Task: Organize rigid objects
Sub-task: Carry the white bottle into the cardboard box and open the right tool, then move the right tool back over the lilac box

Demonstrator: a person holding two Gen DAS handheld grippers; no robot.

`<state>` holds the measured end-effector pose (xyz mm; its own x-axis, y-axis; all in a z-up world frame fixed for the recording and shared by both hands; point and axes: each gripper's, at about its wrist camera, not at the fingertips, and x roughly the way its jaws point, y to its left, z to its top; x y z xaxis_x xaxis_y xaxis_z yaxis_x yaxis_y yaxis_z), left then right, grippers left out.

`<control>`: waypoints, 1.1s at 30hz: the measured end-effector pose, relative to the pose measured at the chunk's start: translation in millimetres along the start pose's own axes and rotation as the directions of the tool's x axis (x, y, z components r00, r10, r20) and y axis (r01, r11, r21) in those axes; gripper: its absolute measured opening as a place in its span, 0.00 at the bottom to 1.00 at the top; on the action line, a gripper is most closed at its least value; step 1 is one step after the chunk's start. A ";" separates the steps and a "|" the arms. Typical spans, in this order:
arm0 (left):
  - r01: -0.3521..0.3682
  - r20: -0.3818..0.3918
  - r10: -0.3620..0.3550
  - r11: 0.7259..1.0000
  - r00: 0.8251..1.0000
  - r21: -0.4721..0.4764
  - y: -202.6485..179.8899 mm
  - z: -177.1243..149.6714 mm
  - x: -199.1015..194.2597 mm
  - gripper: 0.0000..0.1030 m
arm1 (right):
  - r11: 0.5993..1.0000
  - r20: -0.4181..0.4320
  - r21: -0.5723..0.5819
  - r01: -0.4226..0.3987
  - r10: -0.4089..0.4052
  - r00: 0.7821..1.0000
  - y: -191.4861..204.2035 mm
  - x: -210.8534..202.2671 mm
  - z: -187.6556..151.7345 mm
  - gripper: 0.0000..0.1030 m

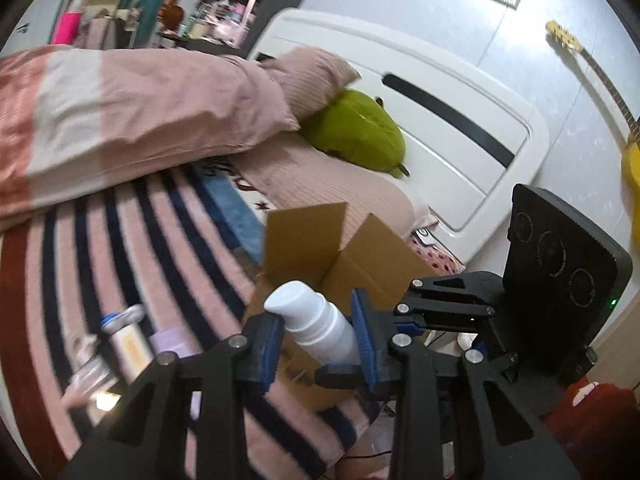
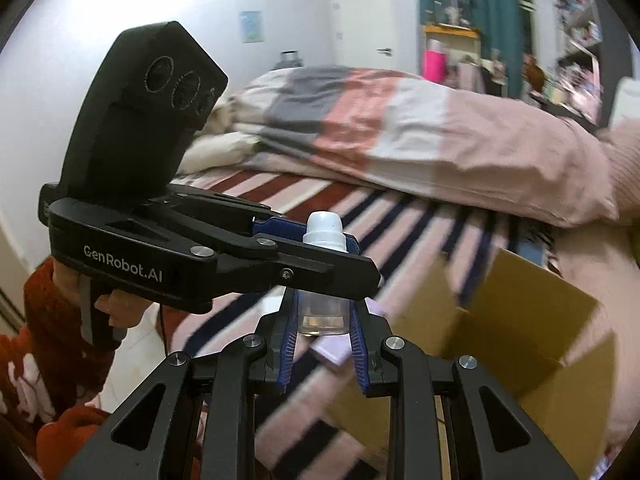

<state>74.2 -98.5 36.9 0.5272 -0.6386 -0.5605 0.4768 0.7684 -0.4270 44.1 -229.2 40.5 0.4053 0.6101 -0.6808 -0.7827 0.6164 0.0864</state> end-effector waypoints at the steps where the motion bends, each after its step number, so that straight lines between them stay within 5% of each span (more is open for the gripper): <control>1: 0.004 -0.017 -0.004 1.000 1.000 0.013 -6.5 6.3 10.6 0.28 | 1.000 -0.012 0.015 0.015 -0.014 1.000 -9.5 -3.6 1.3 0.19; 12: -0.013 -0.252 0.020 1.000 0.967 0.027 -37.9 39.2 114.7 0.30 | 0.978 -0.249 0.135 0.157 -0.120 0.961 -86.0 -3.4 -11.0 0.19; 15: -0.059 -0.258 0.068 0.997 0.964 0.046 -37.8 38.8 119.6 0.53 | 0.969 -0.297 0.157 0.190 -0.137 0.945 -90.8 -0.1 -18.7 0.19; 17: -0.094 -0.224 0.105 0.994 0.969 0.058 -37.5 39.5 110.1 0.69 | 0.963 -0.326 0.158 0.217 -0.156 0.932 -91.8 1.2 -21.1 0.24; 18: -0.111 -0.197 0.122 0.991 0.973 0.070 -38.0 40.2 100.6 0.75 | 0.963 -0.328 0.156 0.219 -0.159 0.931 -91.6 -0.1 -21.6 0.34; 22: -0.164 -0.091 0.171 0.983 0.981 0.084 -32.5 42.1 57.0 0.82 | 0.970 -0.271 0.112 0.215 -0.179 0.946 -74.3 -14.2 -13.4 0.62; 26: -0.301 -0.011 0.302 0.952 0.953 0.064 -8.6 34.2 5.6 0.85 | 0.983 -0.170 0.044 0.177 -0.167 0.971 -37.9 -24.2 7.7 0.92; 33: -0.433 0.063 0.436 0.900 0.898 -0.058 55.3 -8.2 -77.4 0.88 | 0.994 -0.105 -0.077 0.083 -0.091 0.990 45.3 0.7 36.1 0.94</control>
<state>54.0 -6.2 50.9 0.7258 -0.2408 -0.6444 0.1597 0.9701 -0.1827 26.0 -182.9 70.2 0.4228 0.4961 -0.7584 -0.7806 0.6245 -0.0267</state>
